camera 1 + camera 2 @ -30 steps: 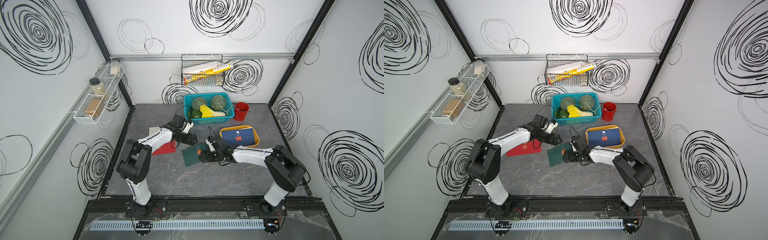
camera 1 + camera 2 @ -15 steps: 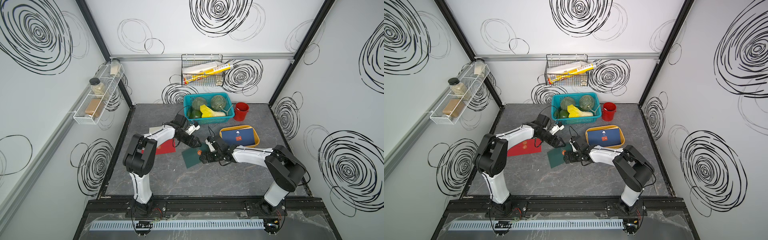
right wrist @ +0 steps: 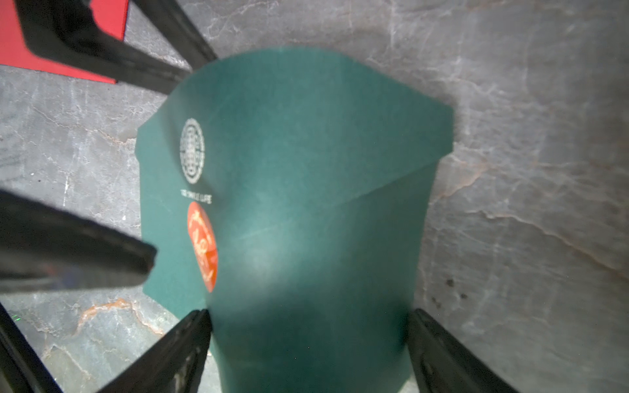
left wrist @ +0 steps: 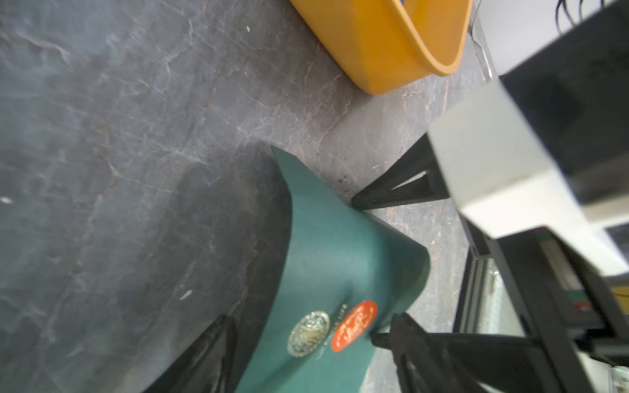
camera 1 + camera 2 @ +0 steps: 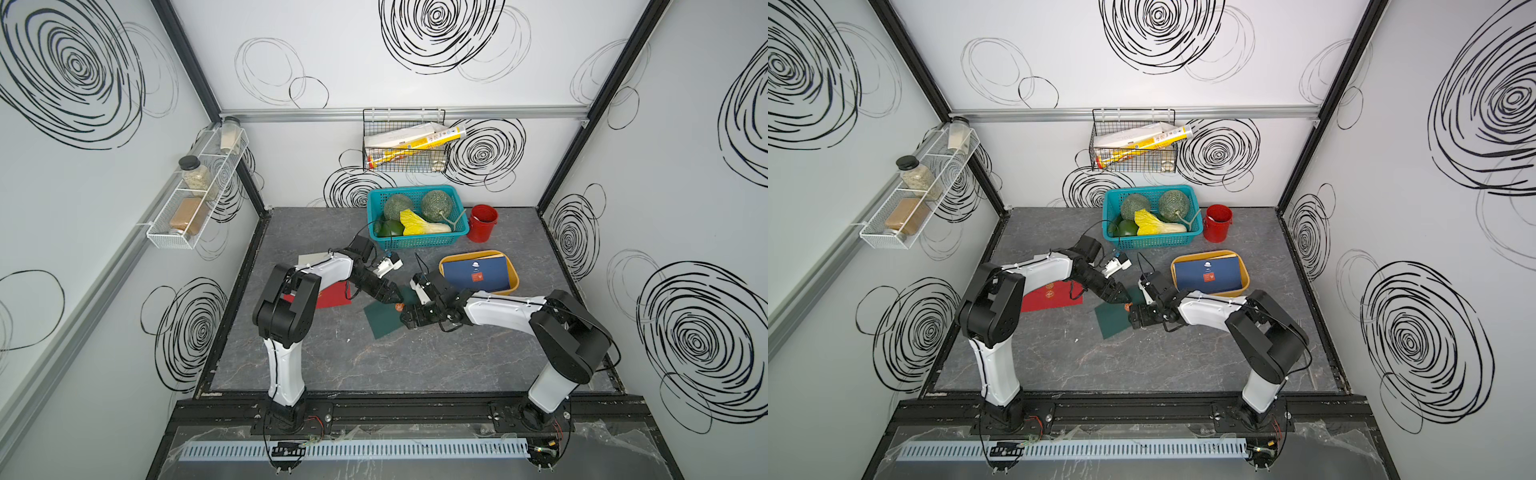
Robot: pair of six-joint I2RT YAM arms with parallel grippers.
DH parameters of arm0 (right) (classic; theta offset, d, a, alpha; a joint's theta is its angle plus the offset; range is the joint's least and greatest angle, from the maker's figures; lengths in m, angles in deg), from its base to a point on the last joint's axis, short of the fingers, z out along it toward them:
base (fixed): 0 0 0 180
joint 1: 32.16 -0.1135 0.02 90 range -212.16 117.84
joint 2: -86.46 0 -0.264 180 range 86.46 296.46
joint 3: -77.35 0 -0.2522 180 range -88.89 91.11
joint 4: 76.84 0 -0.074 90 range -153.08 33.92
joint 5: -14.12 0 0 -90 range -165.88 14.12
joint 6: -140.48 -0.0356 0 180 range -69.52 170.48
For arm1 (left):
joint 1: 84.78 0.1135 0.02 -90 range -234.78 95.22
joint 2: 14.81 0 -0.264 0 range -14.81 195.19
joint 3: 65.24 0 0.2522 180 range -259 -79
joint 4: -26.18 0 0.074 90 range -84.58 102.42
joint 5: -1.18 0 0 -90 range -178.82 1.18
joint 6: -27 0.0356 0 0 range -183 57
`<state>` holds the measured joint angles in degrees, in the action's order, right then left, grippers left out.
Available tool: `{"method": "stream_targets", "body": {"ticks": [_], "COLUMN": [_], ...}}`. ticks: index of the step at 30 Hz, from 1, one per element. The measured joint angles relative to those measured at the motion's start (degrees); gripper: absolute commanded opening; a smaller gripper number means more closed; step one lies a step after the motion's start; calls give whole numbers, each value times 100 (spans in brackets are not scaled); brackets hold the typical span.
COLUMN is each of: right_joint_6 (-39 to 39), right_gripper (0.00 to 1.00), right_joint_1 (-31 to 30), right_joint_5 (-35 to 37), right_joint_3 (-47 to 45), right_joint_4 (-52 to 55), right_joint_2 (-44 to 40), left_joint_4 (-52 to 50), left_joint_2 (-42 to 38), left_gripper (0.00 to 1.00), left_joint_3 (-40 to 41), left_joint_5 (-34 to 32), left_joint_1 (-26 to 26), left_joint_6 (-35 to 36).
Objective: Put the sealed envelopes into the storage box
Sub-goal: Pick up the envelope from the center of the board.
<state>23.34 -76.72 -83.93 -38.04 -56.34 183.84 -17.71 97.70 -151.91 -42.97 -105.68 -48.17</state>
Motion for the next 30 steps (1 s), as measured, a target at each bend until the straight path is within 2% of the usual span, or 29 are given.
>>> {"method": "stream_targets", "body": {"ticks": [3, 7, 10, 13, 16, 18, 25, 30], "right_joint_6": [70, 170, 308, 435, 566, 634, 973, 1176], "right_gripper": [94, 95, 95, 96, 97, 99, 100, 100], "right_joint_1": [0, 0, 4, 22, 61, 96, 201, 304], "right_joint_5": [35, 92, 122, 155, 170, 181, 229, 417], "right_joint_3": [13, 15, 15, 15, 15, 15, 17, 382], "right_joint_4": [63, 94, 120, 146, 173, 195, 459, 1276], "right_joint_2": [0, 0, 0, 0, -7, -17, -295, -1019], "left_joint_4": [-24, -39, -105, -140, -164, -175, -319, -474], "left_joint_2": [0, 0, 0, 0, 0, -2, -146, -586], "left_gripper": [67, 48, 40, 35, 13, 2, 0, 0], "left_joint_3": [2, 15, 17, 31, 63, 92, 146, 155], "left_joint_5": [26, 105, 192, 273, 339, 420, 538, 463], "left_joint_1": [-20, -20, -20, -20, -20, -20, -50, -85], "left_joint_6": [83, 162, 219, 269, 291, 275, 201, -37]}}
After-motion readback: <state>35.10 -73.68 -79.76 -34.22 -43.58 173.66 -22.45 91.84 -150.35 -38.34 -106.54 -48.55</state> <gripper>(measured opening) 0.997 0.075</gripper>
